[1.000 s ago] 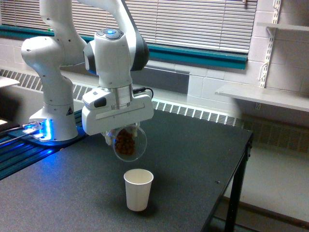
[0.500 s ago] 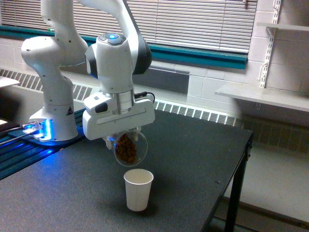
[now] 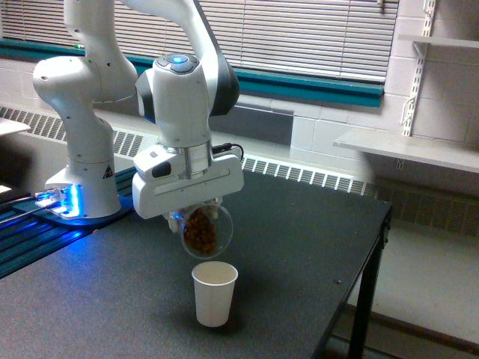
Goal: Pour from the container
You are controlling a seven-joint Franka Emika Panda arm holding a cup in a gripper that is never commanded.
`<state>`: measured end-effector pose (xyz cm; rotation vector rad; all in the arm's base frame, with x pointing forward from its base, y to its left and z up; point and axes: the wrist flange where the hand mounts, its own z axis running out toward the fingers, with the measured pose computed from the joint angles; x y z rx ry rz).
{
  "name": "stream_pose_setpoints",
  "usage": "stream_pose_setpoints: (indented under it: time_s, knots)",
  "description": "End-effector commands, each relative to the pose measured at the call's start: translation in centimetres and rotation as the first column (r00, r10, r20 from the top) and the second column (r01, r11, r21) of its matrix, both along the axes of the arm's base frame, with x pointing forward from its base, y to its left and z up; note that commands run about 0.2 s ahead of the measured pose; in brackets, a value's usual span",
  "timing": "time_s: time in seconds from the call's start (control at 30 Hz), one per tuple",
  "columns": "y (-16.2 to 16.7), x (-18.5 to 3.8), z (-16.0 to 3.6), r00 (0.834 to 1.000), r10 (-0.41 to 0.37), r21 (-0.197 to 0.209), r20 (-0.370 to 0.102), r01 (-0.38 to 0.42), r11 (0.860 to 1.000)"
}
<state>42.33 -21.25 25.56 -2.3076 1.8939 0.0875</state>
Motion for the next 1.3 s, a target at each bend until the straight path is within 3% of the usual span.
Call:
stream_pose_setpoints:
  time_s: [0.03,0.57,1.3]
  knots:
    - [0.17,0.47,0.09,1.0,0.018,0.004,0.0,-0.018,1.0]
    - [0.36,0.53,-0.56,1.0,0.008,0.037,-0.013,-0.008,0.999]
    - [0.02,1.14,-0.89,0.999,-0.008,0.05,-0.033,0.01,0.999]
